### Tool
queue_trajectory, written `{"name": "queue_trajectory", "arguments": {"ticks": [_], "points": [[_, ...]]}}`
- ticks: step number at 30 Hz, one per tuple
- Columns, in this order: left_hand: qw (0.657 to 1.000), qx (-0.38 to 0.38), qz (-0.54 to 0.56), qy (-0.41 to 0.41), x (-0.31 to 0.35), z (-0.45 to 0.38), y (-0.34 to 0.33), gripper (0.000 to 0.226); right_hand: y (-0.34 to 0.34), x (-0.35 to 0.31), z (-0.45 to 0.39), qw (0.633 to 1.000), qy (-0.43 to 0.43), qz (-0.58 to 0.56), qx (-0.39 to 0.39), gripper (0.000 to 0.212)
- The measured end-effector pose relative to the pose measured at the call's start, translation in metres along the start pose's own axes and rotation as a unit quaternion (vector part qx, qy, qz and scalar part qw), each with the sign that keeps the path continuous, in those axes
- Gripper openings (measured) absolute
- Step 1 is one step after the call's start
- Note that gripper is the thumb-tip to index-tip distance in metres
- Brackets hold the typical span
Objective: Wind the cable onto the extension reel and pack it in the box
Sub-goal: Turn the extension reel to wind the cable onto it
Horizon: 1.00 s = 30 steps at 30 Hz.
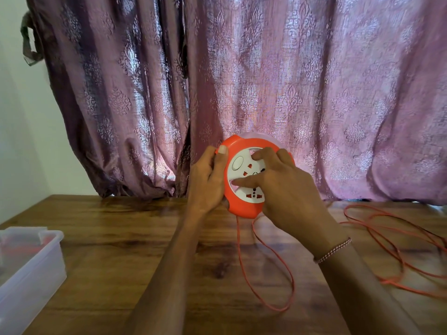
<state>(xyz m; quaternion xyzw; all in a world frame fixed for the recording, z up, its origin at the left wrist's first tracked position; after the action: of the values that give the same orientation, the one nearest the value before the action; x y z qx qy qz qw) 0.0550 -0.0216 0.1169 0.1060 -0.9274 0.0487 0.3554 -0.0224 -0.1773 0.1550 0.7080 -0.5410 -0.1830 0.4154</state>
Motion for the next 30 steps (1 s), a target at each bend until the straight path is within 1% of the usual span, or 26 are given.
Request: {"name": "queue_trajectory", "arguments": {"ticks": [5,8,10,13,15,17,21,22,24,26,28,30], "points": [[1.000,0.001,0.005,0.001,0.002,0.001,-0.001,0.041,-0.005,0.002,0.000,0.999,-0.045,-0.022,0.015,0.063],[1.000,0.007,-0.011,0.000,0.005,0.001,-0.001,0.040,-0.006,0.002,0.001,0.994,-0.096,-0.031,0.037,0.064],[1.000,0.011,0.007,0.004,0.006,0.001,0.000,0.038,-0.006,0.003,0.000,0.988,-0.140,-0.035,0.058,0.065],[1.000,0.014,0.024,0.012,0.007,0.000,0.000,0.037,-0.005,0.004,-0.001,0.982,-0.178,-0.026,0.060,0.068],[1.000,0.012,0.016,0.013,0.007,0.001,0.000,0.040,-0.001,0.003,-0.001,0.984,-0.170,-0.018,0.055,0.065],[1.000,0.010,0.009,0.014,0.008,0.002,0.000,0.040,0.003,0.003,-0.001,0.988,-0.142,-0.023,0.056,0.059],[1.000,0.016,0.014,0.009,0.008,0.001,0.002,0.033,0.008,0.009,-0.003,0.988,-0.080,-0.095,0.092,0.031],[1.000,0.018,0.014,0.007,0.009,0.001,0.002,0.034,0.006,0.011,-0.004,0.989,-0.058,-0.110,0.083,0.033],[1.000,0.018,0.016,0.006,0.010,0.001,0.003,0.034,0.002,0.009,-0.003,0.993,-0.012,-0.115,0.032,0.049],[1.000,0.015,0.013,0.005,0.011,0.000,0.002,0.033,-0.001,0.004,-0.003,0.997,0.008,-0.077,-0.013,0.059],[1.000,0.013,0.012,0.001,0.012,0.000,0.002,0.033,-0.003,0.002,-0.003,0.999,0.006,-0.032,-0.019,0.064],[1.000,0.012,0.009,0.000,0.012,0.000,0.001,0.035,-0.003,0.003,-0.002,1.000,-0.002,-0.016,0.006,0.063]]}}
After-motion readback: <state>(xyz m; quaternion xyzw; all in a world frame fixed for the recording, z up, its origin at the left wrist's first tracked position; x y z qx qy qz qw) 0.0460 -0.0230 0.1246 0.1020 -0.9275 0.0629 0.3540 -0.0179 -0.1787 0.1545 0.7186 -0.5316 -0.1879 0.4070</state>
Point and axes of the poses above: each hand's wrist, its own z-axis away from the middle knuckle, its own y-axis out of the back of the hand, x = y × z, the point moved 3 cm from there along -z, towards the middle knuckle, and after that the axes turned 6 degrees about z, right-handed, at the moved point
